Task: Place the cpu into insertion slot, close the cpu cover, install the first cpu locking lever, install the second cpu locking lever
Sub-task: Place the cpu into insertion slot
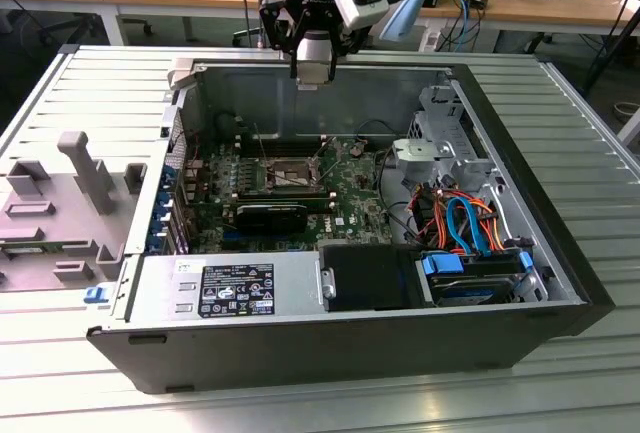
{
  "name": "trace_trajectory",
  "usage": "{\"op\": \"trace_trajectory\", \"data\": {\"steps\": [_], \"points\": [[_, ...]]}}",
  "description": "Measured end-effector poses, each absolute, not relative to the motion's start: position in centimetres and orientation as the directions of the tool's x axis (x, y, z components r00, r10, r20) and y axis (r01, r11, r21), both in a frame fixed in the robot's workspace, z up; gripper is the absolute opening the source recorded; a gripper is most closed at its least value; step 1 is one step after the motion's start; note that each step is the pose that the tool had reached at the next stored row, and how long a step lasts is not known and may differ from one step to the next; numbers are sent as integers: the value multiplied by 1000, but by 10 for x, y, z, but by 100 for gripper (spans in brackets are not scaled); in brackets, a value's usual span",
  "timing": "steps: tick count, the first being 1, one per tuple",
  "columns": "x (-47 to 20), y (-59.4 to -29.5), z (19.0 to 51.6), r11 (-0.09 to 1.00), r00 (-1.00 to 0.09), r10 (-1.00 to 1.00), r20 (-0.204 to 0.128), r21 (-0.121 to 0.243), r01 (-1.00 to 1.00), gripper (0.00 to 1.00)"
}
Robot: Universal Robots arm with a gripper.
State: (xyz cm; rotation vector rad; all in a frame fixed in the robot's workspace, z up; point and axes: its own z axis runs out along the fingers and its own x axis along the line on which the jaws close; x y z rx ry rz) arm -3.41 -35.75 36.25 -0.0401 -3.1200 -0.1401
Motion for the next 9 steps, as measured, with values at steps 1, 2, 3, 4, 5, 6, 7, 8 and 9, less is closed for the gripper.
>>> {"op": "trace_trajectory", "data": {"steps": [1, 2, 3, 4, 5, 6, 7, 8, 9], "points": [[-34, -358, 362, 996, -1000, 25, 19, 89, 26, 54], [-34, -358, 362, 996, -1000, 25, 19, 89, 26, 54], [-34, -358, 362, 996, -1000, 25, 19, 89, 26, 54], [-34, -358, 362, 996, -1000, 25, 19, 89, 26, 54], [-34, -358, 362, 996, -1000, 25, 19, 89, 26, 54], [-34, -358, 362, 996, -1000, 25, 19, 89, 26, 54], [-34, -358, 361, 996, -1000, 25, 19, 89, 26, 54], [-34, -358, 361, 996, -1000, 25, 19, 89, 26, 54], [-34, -358, 361, 996, -1000, 25, 19, 89, 26, 54]]}}
